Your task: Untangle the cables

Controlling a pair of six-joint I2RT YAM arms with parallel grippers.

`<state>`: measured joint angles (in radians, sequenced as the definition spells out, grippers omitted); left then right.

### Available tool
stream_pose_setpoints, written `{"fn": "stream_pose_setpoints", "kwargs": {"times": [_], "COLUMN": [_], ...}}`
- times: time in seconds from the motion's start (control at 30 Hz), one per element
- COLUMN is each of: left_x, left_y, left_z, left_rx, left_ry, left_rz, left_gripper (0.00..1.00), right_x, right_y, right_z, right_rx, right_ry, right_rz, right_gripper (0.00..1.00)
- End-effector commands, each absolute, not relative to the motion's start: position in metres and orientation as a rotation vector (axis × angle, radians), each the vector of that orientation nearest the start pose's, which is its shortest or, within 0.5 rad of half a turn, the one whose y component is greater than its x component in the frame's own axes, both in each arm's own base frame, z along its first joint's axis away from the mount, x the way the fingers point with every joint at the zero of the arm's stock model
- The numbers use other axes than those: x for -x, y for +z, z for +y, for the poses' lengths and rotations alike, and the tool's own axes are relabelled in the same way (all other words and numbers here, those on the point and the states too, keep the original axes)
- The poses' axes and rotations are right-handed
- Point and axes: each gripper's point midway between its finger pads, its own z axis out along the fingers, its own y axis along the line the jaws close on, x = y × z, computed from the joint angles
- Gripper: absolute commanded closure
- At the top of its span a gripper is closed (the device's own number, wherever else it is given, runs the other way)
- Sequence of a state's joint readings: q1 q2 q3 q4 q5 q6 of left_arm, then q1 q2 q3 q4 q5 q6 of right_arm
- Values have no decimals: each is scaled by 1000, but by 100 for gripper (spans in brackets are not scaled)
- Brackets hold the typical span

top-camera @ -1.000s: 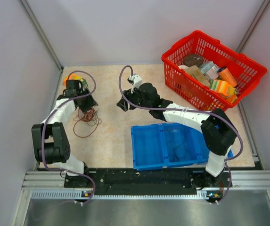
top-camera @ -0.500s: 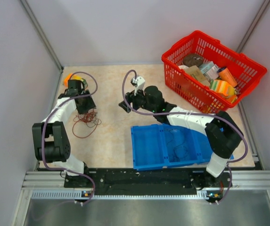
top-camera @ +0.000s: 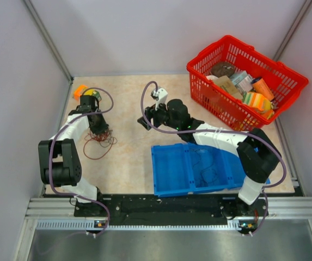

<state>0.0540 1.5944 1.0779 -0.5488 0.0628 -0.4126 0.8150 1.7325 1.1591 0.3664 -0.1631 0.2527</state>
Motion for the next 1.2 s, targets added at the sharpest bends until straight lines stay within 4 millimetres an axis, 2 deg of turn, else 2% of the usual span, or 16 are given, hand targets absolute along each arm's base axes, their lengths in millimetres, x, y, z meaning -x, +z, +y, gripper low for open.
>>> {"fn": "stream_pose_setpoints", "kwargs": {"times": [0.0,0.13,0.3,0.53,0.57,0.6,0.7,0.8,0.87,0.93,1.07,1.13,1.17], "left_x": [-360,-356,-358,-359,-358,-357,-359,-368,-373,-377,-381,-376,-372], "left_y": [82,73,77,73,70,67,70,97,131,174,263,291,297], "left_z": [-13,-16,-20,-30,-31,-31,-38,-52,-64,-79,-86,-94,-98], "left_rx": [558,553,541,516,517,523,509,478,457,424,413,404,417], "left_ry": [-220,-228,-262,-332,-338,-340,-383,-513,-615,-743,-837,-903,-941], "left_rz": [2554,2589,2578,2597,2605,2614,2598,2514,2432,2312,2075,2013,2000], "left_gripper": [72,67,66,84,89,100,100,100,100,100,100,100,100], "right_x": [-346,-347,-347,-346,-347,-347,-345,-344,-342,-340,-333,-331,-331], "right_y": [224,223,223,220,218,219,220,219,217,216,217,219,220], "right_z": [413,412,414,416,415,415,416,421,424,429,439,444,446], "right_rx": [614,608,614,622,620,620,623,637,646,657,685,681,661], "right_ry": [899,911,920,927,924,924,932,955,980,1008,1044,1074,1101], "right_rz": [1681,1682,1680,1686,1691,1691,1689,1698,1701,1703,1691,1680,1674], "right_gripper": [40,40,41,41,41,41,41,41,41,41,41,41,41]}}
